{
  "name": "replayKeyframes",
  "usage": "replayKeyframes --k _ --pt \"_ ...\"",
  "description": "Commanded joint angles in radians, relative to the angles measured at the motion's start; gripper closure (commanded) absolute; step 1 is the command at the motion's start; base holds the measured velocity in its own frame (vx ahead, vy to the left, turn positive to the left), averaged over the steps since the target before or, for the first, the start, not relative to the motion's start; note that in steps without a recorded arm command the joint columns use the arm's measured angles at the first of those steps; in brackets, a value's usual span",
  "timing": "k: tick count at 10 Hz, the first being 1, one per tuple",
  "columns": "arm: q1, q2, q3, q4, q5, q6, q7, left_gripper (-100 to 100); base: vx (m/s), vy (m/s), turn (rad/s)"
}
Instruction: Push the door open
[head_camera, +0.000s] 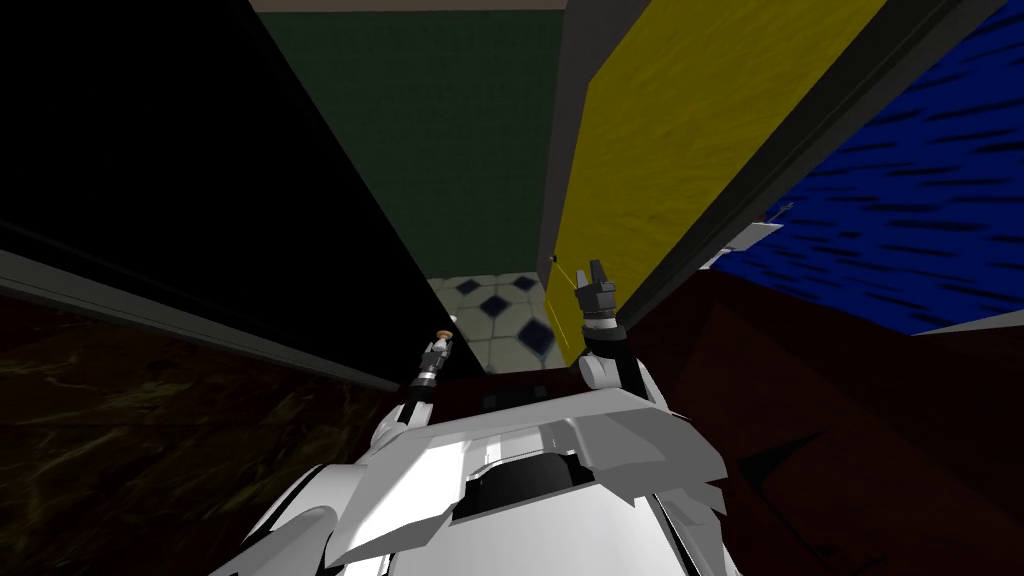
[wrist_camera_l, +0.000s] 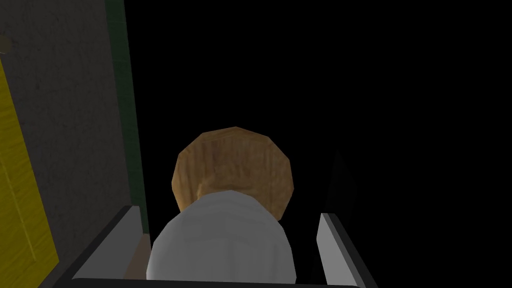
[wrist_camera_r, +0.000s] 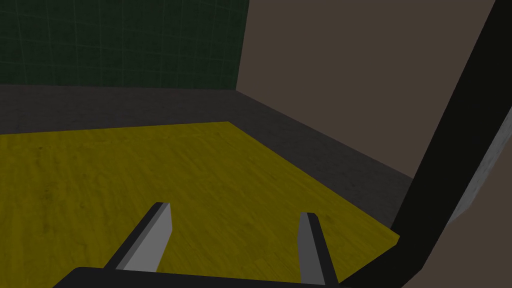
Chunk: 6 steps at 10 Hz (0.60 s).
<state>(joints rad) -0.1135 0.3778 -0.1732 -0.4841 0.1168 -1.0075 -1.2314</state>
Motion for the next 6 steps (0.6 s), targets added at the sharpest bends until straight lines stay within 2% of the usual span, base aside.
replayKeyframes --k 1,6 --pt "0.001 0.0 0.0 -0.001 0.0 0.0 0.0 100 -0.01 -0.001 0.003" --pt "0.001 0.0 0.0 -0.001 0.0 0.0 0.0 100 -0.008 0.0 -0.005"
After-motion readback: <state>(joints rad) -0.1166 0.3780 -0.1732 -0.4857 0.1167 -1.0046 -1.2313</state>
